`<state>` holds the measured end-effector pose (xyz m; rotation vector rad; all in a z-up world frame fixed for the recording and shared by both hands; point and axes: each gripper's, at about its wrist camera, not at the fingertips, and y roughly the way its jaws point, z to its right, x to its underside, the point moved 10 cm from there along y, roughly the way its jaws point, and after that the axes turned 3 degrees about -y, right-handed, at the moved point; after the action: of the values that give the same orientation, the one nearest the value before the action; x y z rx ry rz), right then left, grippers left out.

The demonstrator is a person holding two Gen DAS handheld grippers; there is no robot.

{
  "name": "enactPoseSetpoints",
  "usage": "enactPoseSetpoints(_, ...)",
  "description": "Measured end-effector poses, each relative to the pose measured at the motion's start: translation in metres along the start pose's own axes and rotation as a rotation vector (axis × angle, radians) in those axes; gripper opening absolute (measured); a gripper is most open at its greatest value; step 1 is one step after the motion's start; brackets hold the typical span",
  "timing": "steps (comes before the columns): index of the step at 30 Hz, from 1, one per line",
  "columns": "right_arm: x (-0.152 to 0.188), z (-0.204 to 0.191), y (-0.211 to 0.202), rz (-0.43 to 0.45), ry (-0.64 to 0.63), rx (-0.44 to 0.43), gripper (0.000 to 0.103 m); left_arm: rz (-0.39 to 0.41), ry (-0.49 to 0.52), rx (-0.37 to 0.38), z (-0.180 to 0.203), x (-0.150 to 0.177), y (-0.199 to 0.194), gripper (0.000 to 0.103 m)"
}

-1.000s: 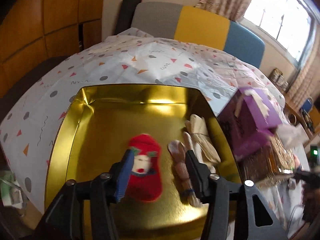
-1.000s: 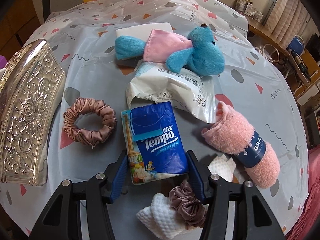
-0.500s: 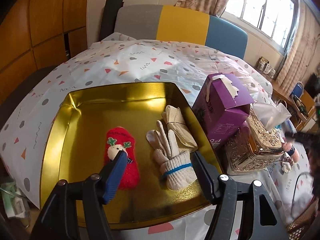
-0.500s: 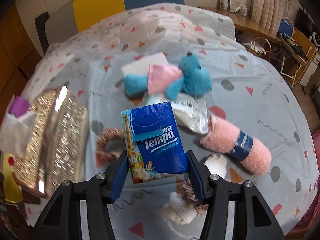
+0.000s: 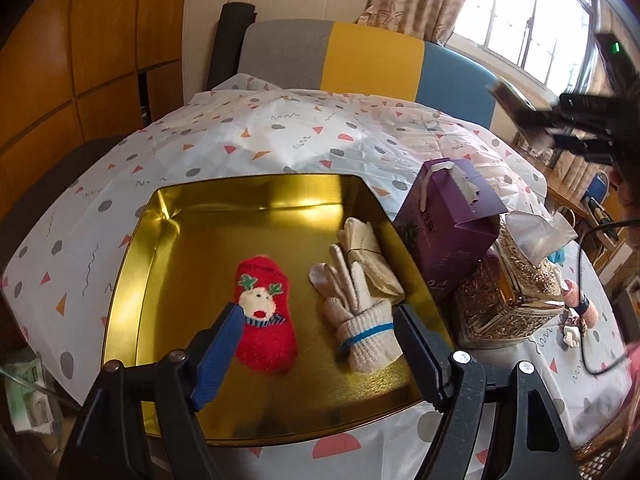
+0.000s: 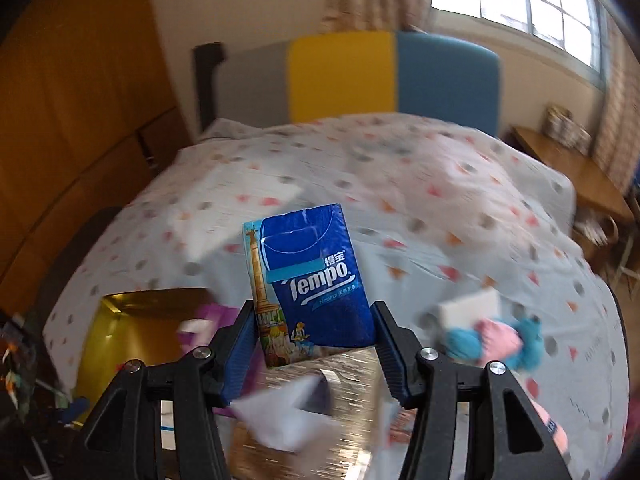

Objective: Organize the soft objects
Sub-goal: 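Lift the blue Tempo tissue pack into the gold tray and open the right tool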

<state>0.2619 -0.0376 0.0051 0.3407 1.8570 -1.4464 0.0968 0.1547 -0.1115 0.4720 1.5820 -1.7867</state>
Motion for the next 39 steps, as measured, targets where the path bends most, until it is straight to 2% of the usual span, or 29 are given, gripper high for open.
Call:
enactPoseSetpoints(7,0.028,-0.117,0.038,-0.094,-0.185,-0.137,0.056,-0.012,-0.05,-0.036,-0.032,0.01,0.001,0.078)
enactPoseSetpoints(11,0.054,-0.155,0.07,-0.176,-0.24,-0.166,0.056,-0.01,-0.091,-0.059,-0.052,0.013,0.0,0.078)
enactPoseSetpoints(14,0.072,-0.167,0.097,-0.242,-0.24,-0.164,0.057,-0.013,-0.117,-0.065,-0.063,0.015,0.0,0.078)
enactPoseSetpoints(18,0.083,-0.173,0.126,-0.273,-0.215,-0.136,0.057,-0.01,-0.124,-0.066,-0.067,0.015,0.0,0.078)
enactPoseSetpoints(22,0.085,-0.174,0.133,-0.287,-0.195,-0.128,0.057,-0.01,-0.121,-0.068,-0.067,0.016,0.0,0.078)
enactPoseSetpoints(31,0.073,-0.171,0.08,-0.133,-0.262,-0.117,0.057,-0.001,-0.088,-0.063,-0.055,0.015,-0.004,0.078)
enactPoseSetpoints(39,0.082,-0.118,0.035,-0.031,-0.189,-0.066,0.057,-0.001,-0.032,-0.043,-0.033,0.017,-0.008,0.078)
